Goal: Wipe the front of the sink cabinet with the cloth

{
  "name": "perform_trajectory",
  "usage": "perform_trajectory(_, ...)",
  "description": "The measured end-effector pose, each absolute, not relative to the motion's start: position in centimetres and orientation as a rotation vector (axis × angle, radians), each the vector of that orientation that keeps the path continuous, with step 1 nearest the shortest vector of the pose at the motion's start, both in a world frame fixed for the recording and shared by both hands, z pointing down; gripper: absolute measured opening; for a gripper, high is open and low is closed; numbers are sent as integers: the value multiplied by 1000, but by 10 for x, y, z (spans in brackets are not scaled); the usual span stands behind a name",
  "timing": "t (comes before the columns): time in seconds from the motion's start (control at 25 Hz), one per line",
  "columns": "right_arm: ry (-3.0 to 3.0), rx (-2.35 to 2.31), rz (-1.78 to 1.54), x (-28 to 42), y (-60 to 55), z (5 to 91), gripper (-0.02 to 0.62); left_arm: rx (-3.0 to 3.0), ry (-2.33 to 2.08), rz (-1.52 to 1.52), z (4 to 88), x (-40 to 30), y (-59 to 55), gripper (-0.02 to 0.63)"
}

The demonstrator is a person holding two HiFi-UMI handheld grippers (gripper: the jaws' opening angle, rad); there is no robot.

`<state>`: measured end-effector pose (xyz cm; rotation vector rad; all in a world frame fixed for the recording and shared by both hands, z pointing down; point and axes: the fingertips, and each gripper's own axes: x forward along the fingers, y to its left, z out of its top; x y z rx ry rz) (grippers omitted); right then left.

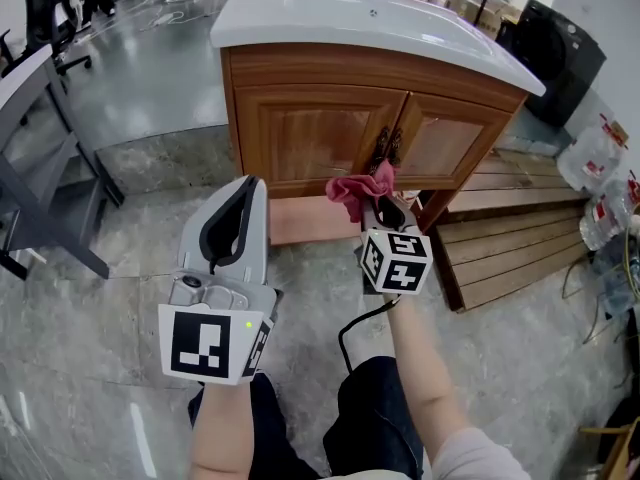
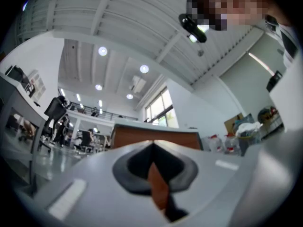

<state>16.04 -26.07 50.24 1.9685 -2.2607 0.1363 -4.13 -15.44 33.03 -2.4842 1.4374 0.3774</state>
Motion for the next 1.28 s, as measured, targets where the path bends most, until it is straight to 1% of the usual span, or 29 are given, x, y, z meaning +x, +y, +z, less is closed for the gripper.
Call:
perform_trajectory(0.28,-2272,2057,25,160,-241,470,72,-2539,1414,393,346,-34,-180,6)
perform_trajectory(0.48,-2274,2113,13,159,-239,462,72,-2509,1414,343,361,-23,-205,6)
perform_trajectory(0.68,-2294,2162,19,155,-235,455,72,-2578,1405,237,390,-15,-231,6)
perform_trajectory(0.8,-2270,2148,-52,150,-238,442,72,-2566,1345,66,402,-9,-238,6)
perform_trajectory(0.92,-2218,2110,-112,144,-233,425,72,-2652,1385,33,410,-12,-235,6)
perform_trajectory(1.08,-2193,2072,-115,136,-222,398,72,-2731,1452,-19,402,-24,-224,6)
perform_trajectory(1.28,-2192,2062,-29,130,-207,360,72,-2727,1447,-96,355,-32,-213,6)
